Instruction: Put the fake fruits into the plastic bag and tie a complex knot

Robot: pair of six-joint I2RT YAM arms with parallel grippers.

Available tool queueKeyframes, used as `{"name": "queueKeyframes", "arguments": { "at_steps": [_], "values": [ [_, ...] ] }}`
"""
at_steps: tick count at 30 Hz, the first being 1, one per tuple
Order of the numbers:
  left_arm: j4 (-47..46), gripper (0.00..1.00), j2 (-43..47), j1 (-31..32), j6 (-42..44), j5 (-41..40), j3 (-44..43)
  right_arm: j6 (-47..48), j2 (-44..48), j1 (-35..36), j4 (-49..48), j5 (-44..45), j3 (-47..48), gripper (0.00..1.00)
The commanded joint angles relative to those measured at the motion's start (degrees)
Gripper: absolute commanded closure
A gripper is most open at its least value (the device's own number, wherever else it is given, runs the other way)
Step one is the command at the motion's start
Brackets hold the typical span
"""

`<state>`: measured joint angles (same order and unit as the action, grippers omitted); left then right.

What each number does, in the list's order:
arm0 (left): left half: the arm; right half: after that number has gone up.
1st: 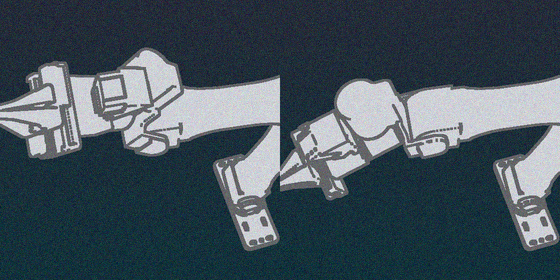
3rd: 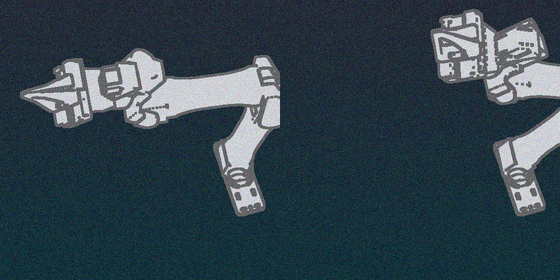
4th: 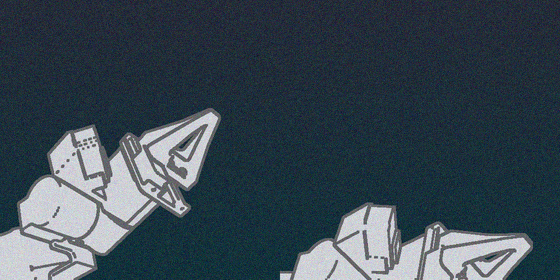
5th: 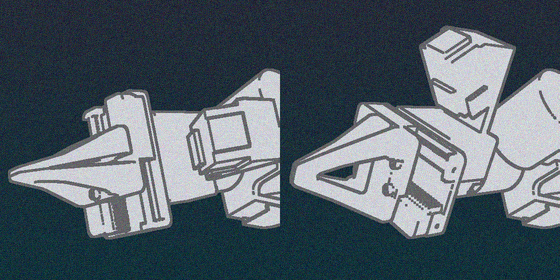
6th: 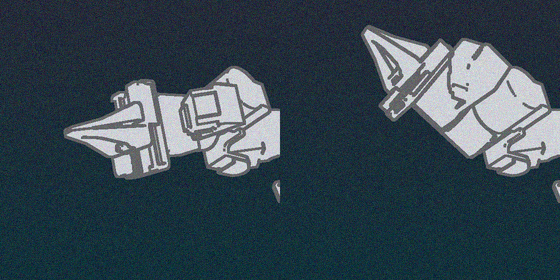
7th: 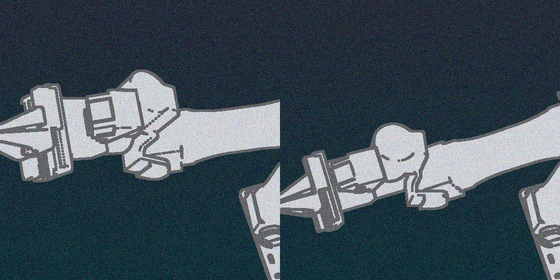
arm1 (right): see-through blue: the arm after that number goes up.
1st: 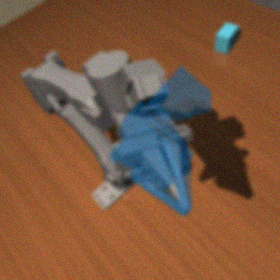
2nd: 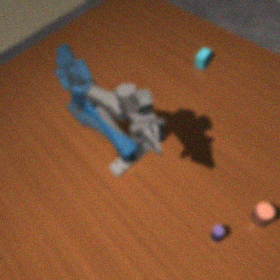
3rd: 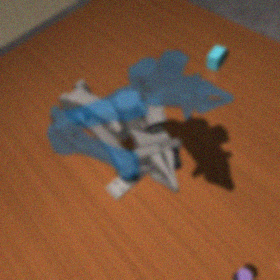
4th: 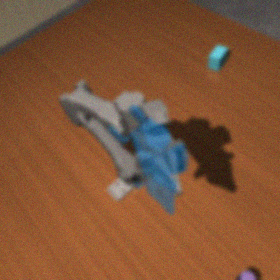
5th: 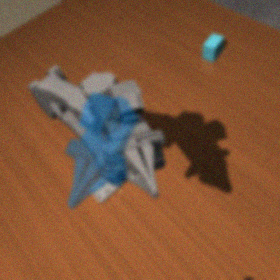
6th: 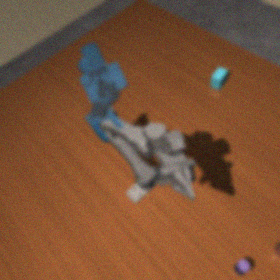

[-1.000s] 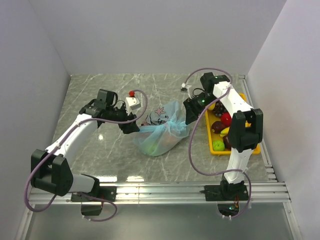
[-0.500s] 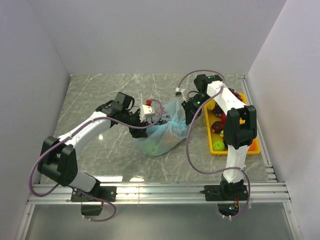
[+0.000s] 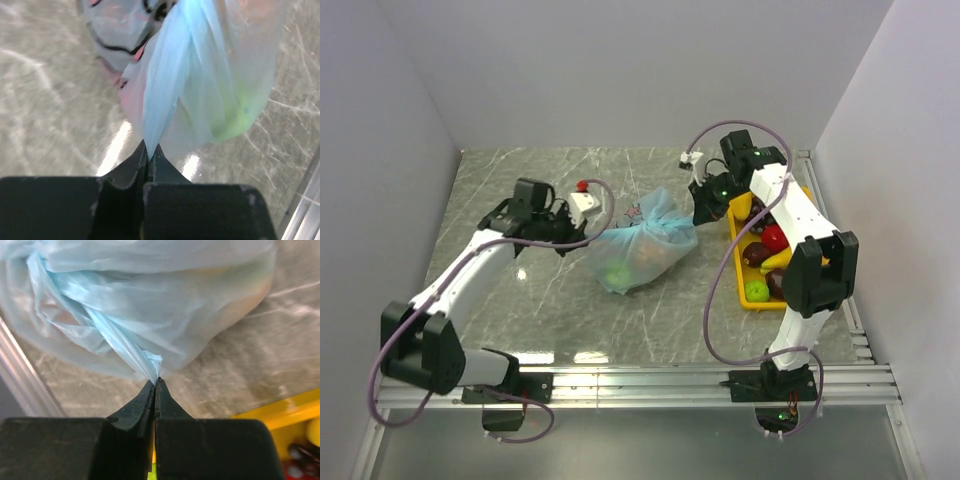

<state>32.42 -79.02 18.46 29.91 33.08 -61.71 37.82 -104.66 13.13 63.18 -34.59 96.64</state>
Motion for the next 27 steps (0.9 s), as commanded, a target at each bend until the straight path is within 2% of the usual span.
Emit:
{"name": "queueKeyframes", "arguments": {
  "at_steps": [1,8,15,18,20,21,25,27],
  "values": [
    [9.92,1.0,7.46,-8.41,0.67,-9.34,3.69,0.49,3.94,-5.73,-6.65,19.37,-1.18,1.0],
    [12.84,1.0,10.91,-21.96,8.05,-11.72,9.85,2.08,3.15,-10.92,-15.88,29.22,-8.83,1.0],
    [9.42,0.99,8.8,-22.59,8.32,-11.2,12.23,-0.73,1.65,-7.86,-16.42,26.86,-9.45,1.0],
    [8.1,1.0,7.13,-20.75,7.53,-13.64,12.14,-0.91,3.06,-6.09,-19.3,27.46,-11.47,1.0],
    [7.13,1.0,6.6,-21.97,6.83,-13.92,10.48,-1.17,2.36,-7.23,-19.32,28.0,-8.94,1.0],
    [7.13,1.0,6.6,-23.02,6.48,-11.31,9.17,-1.52,0.97,-7.76,-17.93,27.56,-6.75,1.0],
    [6.6,1.0,5.73,-27.06,4.19,-8.13,0.04,-2.93,-2.56,-11.18,-13.97,26.59,8.08,1.0],
    [5.9,1.0,5.64,-28.12,4.19,-7.68,-1.39,-2.58,-3.79,-11.72,-12.12,26.68,10.58,1.0]
  ]
}}
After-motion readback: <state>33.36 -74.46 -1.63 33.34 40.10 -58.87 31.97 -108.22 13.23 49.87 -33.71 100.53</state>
